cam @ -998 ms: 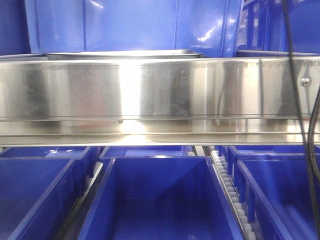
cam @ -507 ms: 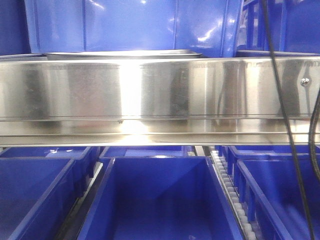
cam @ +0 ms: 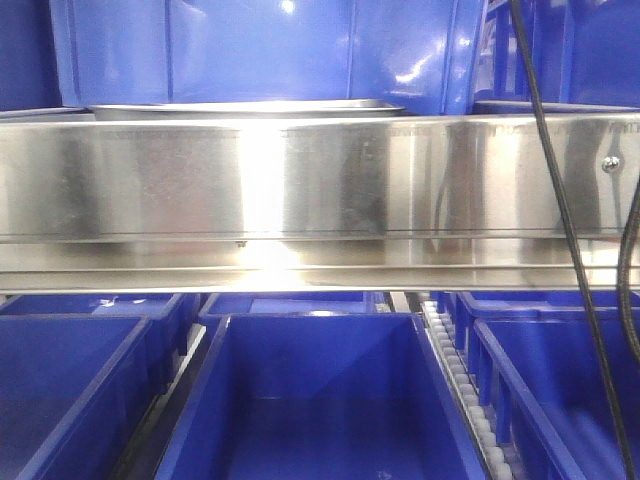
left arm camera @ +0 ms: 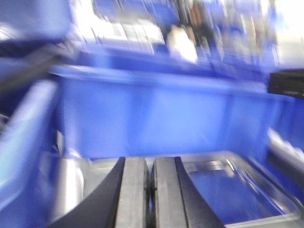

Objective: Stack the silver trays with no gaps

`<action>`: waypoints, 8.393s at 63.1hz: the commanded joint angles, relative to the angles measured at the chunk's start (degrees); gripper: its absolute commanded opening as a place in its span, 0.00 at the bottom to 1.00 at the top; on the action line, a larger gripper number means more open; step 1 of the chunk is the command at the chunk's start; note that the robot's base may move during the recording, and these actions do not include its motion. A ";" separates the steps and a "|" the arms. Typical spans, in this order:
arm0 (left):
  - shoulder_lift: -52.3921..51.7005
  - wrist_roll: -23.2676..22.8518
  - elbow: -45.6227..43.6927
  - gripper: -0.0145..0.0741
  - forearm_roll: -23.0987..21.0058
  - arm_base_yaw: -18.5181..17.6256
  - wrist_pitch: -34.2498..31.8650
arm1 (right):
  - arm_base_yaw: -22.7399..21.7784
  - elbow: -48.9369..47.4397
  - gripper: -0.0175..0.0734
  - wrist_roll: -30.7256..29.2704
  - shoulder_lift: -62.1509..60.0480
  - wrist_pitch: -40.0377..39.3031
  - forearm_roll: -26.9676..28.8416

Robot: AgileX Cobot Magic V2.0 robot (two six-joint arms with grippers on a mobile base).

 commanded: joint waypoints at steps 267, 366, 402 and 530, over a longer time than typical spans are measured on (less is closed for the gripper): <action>-35.92 -0.21 36.82 0.17 3.95 12.67 -6.99 | -12.26 46.83 0.12 -0.10 -46.42 -8.65 -2.56; -35.92 -0.21 36.82 0.17 3.95 12.67 -7.21 | -36.79 82.56 0.12 -22.81 -88.58 -3.28 7.16; -35.92 -0.21 36.82 0.17 3.95 12.67 -7.21 | -36.79 82.56 0.12 -52.65 -88.58 -6.74 37.98; -35.92 -0.21 36.82 0.17 3.95 12.67 -7.21 | -42.31 82.56 0.12 -46.57 -88.58 -7.12 32.67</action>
